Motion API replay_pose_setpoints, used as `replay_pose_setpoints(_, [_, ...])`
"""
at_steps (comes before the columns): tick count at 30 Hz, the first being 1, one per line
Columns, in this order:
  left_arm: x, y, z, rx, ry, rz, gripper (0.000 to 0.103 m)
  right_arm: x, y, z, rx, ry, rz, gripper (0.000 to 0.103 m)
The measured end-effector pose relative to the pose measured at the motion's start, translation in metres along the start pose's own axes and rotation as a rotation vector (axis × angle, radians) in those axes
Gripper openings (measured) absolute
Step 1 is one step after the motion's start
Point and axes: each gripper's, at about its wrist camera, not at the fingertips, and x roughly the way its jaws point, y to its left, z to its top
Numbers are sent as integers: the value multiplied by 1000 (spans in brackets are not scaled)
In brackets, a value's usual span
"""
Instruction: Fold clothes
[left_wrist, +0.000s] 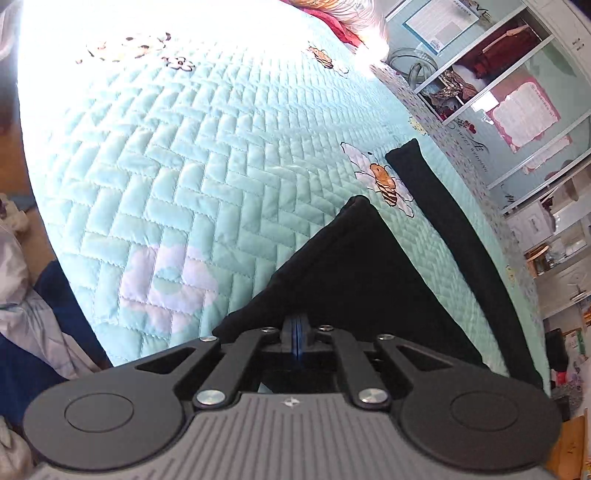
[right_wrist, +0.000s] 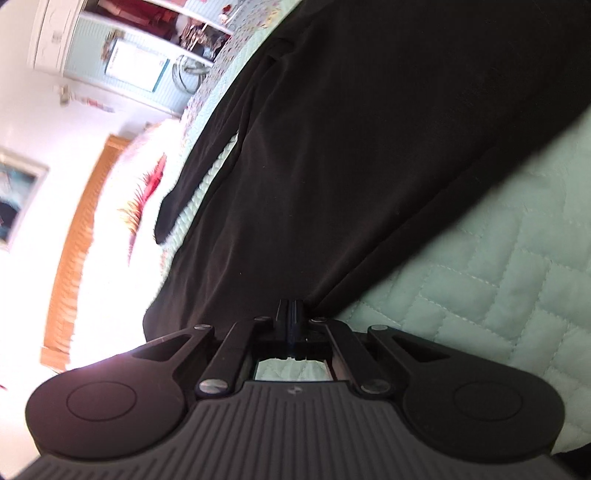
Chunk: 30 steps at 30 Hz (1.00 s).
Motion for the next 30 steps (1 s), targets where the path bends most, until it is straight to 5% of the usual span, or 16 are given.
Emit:
replay_pose_setpoints(2, [-9, -9, -1, 17, -18, 6, 8, -2, 15, 0, -83, 5, -46, 4])
replay_pose_setpoints(4, [-14, -12, -2, 26, -40, -37, 38, -3, 24, 0, -135, 12, -60, 15])
replay_pose_setpoints(5, [-10, -11, -4, 40, -34, -44, 42, -3, 25, 0, -138, 14, -55, 21])
replay_pose_setpoints(6, [-5, -9, -5, 51, -28, -49, 42, -3, 23, 0, -131, 15, -48, 23])
replay_pose_setpoints(8, [12, -8, 1, 16, -7, -12, 23, -5, 19, 1, -112, 16, -32, 23])
replay_pose_setpoints(9, [21, -8, 4, -1, 4, 6, 3, -5, 17, 1, -96, 15, -22, 23])
replay_pose_setpoints(11, [20, -11, 9, -21, 13, 12, 1, -7, 12, 0, -72, 14, -5, 23])
replay_pose_setpoints(14, [12, -27, 13, -3, 9, 24, 14, -9, 12, -4, -43, 10, 9, 23])
replay_pose_setpoints(16, [7, -40, 12, 15, 1, -5, 46, -12, 15, -3, -31, 13, 6, 23])
replay_pose_setpoints(21, [25, -102, 5, 205, 30, -85, 57, -12, 39, 22, -98, -28, -1, 55])
replay_pose_setpoints(25, [55, -143, -10, 342, 83, -102, 58, -6, 51, 47, -136, -61, 49, 55])
replay_pose_setpoints(30, [97, -151, -26, 322, 135, -96, 58, 14, 63, 71, -226, -59, 30, 56])
